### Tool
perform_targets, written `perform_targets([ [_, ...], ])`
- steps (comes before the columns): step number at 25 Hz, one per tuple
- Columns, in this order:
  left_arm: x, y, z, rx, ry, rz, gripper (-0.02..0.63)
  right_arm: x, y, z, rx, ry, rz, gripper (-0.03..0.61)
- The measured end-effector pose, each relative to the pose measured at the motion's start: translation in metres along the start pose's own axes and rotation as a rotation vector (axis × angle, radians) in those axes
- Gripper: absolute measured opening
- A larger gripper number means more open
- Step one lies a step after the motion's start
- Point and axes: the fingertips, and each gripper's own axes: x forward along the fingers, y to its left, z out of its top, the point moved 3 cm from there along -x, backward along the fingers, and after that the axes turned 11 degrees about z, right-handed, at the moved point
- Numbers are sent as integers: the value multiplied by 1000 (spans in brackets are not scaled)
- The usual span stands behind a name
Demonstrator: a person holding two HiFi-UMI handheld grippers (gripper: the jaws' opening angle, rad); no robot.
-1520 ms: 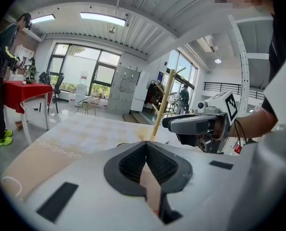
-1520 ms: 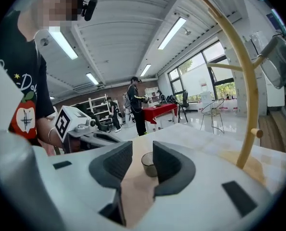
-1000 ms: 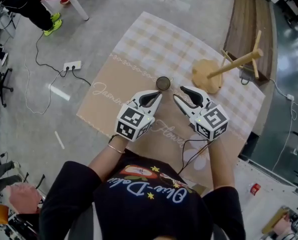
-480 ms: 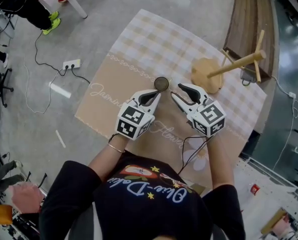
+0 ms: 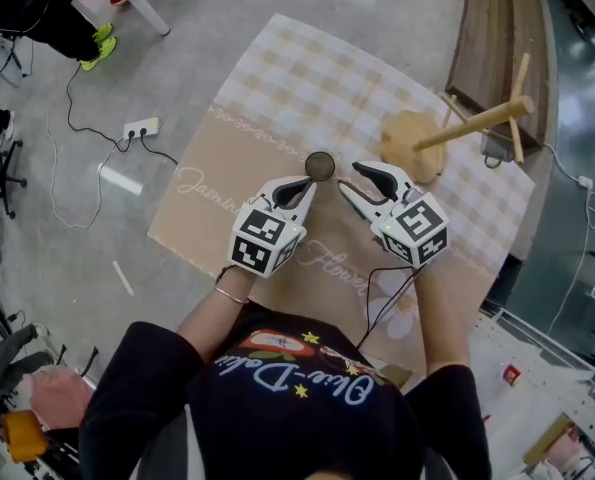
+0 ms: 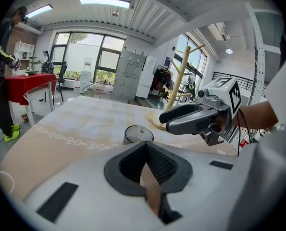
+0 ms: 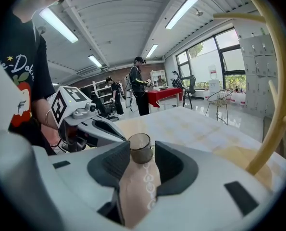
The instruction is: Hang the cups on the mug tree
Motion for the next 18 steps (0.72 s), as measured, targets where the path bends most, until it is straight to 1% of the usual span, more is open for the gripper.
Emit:
perform_targets([
  [8,1,1,0,14,1,-8,9,9,-3,-3,-10,41,24,169],
  [11,1,2,1,26,-1,-1,9,10,-5,-5,-16,54,26,169],
  [18,1,11,2,21,-5,14,9,17,-7,-8,-52,104,30,169],
])
